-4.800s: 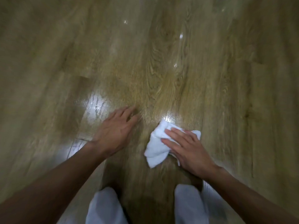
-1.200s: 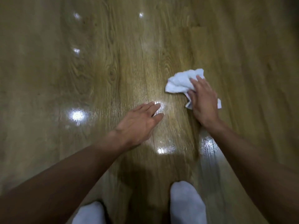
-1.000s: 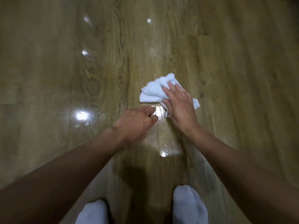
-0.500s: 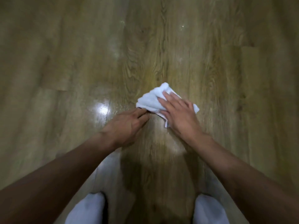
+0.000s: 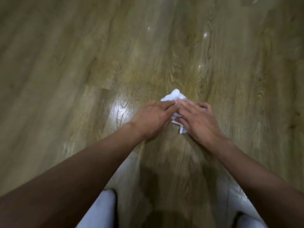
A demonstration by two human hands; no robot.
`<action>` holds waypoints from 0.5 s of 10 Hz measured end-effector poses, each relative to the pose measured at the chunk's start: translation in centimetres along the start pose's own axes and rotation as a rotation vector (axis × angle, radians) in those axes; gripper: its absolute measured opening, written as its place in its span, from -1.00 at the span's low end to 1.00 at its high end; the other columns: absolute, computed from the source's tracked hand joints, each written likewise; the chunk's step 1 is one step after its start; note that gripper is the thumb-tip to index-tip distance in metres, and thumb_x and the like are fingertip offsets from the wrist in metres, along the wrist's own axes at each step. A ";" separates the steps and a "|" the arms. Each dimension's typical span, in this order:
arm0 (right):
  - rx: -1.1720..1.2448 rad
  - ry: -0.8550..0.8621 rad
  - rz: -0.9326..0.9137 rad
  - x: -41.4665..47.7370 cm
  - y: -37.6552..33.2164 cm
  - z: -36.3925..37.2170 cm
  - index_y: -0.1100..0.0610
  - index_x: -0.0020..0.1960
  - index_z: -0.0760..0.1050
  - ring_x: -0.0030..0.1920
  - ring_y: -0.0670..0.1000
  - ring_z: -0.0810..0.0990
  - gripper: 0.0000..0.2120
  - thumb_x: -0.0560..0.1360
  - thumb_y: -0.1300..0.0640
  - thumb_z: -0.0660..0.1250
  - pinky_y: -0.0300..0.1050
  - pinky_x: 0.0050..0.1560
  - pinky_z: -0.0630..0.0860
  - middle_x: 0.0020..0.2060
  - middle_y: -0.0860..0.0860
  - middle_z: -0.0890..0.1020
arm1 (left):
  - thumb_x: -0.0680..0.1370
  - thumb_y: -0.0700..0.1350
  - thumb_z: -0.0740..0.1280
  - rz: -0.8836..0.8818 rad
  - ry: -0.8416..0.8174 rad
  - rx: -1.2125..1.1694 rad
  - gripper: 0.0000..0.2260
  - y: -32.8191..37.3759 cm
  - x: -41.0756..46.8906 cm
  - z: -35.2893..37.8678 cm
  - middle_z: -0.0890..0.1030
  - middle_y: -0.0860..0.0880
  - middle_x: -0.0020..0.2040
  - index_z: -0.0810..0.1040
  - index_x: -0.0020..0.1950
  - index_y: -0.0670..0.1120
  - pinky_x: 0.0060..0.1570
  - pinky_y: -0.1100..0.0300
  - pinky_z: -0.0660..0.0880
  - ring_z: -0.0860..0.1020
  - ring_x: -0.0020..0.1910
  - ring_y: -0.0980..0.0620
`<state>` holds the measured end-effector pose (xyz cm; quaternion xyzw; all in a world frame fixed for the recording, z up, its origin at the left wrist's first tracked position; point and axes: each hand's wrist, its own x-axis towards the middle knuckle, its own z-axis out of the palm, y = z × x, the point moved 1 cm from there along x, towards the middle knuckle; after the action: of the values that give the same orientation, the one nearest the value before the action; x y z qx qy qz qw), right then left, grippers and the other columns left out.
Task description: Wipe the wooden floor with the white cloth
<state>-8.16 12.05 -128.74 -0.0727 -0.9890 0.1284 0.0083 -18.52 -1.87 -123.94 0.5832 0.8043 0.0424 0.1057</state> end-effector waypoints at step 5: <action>0.118 0.022 0.065 6.8 -6.2 0.4 -0.11 0.31 0.48 0.37 0.09 0.39 -0.67 0.54 0.00 0.27 -0.09 0.08 0.13 0.36 0.03 0.45 | 0.52 -0.29 0.21 -0.343 0.270 -0.213 -0.76 -7.4 -3.6 2.0 0.55 -0.19 0.10 0.54 0.16 -0.21 0.05 0.03 0.42 0.47 0.09 -0.18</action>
<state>-15.80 6.99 -127.57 -0.1056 -0.9767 0.1858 0.0193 -23.89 -7.72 -126.82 0.4128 0.8894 0.1860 0.0634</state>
